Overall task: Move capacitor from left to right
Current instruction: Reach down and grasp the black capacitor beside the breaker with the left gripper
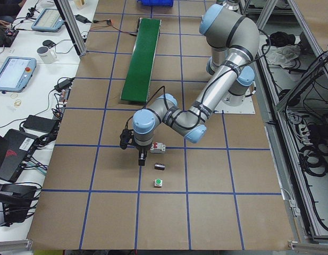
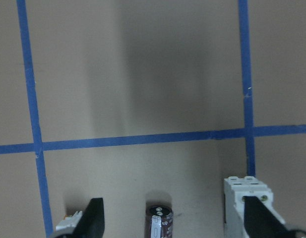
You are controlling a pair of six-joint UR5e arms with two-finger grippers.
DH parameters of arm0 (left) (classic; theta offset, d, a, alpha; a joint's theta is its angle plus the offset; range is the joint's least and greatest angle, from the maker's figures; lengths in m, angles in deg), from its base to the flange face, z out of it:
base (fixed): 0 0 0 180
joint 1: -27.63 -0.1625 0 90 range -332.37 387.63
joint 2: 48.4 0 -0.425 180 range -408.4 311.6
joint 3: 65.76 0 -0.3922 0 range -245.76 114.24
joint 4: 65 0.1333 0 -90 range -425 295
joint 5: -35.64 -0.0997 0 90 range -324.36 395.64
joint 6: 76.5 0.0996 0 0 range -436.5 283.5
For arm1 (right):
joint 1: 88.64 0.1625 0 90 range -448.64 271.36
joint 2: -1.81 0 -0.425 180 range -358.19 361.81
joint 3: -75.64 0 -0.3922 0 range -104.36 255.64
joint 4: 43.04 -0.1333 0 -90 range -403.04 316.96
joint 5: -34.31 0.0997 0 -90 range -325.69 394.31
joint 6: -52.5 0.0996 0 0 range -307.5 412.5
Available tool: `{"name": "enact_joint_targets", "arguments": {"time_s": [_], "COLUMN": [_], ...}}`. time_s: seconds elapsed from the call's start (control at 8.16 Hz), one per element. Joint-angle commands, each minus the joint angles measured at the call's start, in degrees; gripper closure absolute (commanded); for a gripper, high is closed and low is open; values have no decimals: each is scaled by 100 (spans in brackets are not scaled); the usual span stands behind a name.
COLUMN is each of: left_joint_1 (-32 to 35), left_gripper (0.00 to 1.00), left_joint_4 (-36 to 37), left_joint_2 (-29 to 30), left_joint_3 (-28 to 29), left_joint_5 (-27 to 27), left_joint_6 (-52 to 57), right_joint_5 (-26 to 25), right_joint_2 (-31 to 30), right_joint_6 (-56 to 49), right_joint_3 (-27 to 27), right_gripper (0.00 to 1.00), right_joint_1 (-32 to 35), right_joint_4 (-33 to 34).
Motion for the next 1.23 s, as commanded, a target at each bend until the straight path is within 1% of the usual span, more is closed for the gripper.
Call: {"name": "enact_joint_targets", "arguments": {"time_s": [0.0,0.25,0.86,1.1], "left_joint_1": [-86,-121,-218,-270], "left_gripper": [0,0,0,2], "left_joint_4": [246,246,237,264], "left_joint_2": [351,421,527,545], "left_joint_3": [-85,-85,-129,-418], "left_joint_5": [-236,-412,-439,-430], "left_joint_6": [348,394,376,376], "right_joint_5": [-14,-32,-58,-59], "right_joint_2": [8,8,0,0], "right_joint_6": [0,0,0,0], "right_joint_3": [0,0,0,0], "right_gripper": [0,0,0,0], "right_joint_1": [0,0,0,0], "right_joint_4": [-2,7,16,16]}}
